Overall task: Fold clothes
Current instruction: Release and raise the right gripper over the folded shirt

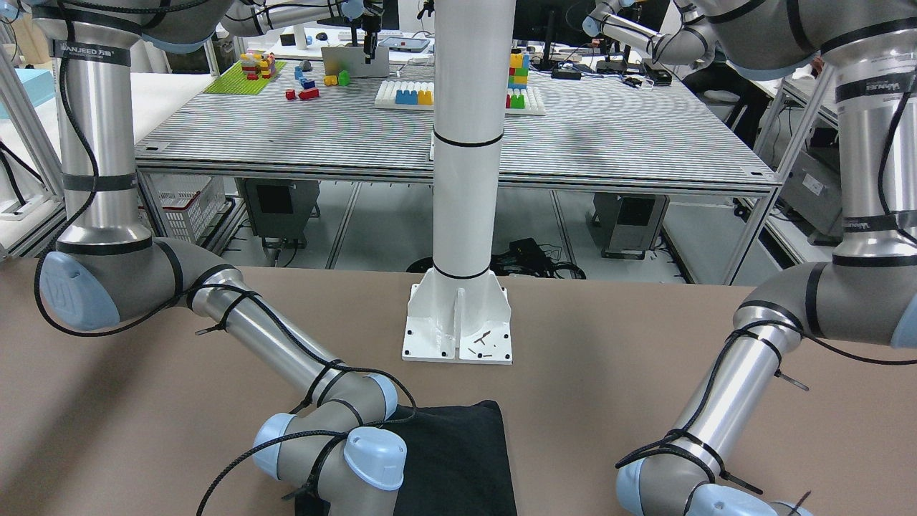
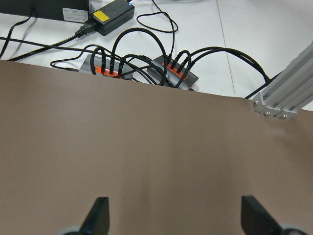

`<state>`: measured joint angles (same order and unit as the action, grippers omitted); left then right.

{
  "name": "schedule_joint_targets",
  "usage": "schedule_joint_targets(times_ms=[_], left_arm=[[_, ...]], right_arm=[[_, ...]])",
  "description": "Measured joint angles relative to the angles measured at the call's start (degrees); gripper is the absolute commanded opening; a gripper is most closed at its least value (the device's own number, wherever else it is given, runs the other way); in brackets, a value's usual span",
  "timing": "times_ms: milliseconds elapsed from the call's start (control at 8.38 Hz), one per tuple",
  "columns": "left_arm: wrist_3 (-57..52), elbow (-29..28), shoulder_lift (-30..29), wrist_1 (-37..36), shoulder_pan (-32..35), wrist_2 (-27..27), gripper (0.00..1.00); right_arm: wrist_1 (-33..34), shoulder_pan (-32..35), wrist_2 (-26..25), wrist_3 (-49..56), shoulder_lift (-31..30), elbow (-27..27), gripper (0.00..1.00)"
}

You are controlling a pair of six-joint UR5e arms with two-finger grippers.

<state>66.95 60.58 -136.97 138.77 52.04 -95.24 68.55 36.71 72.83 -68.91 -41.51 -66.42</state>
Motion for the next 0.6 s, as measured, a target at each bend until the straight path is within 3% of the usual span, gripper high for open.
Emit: schedule_joint_targets(times_ms=[596], left_arm=[[0.1, -0.1, -0.1, -0.2, 0.0, 0.1, 0.95]], right_arm=[[-1.4, 1.1, -1.1, 5.3, 1.2, 3.8, 0.76]])
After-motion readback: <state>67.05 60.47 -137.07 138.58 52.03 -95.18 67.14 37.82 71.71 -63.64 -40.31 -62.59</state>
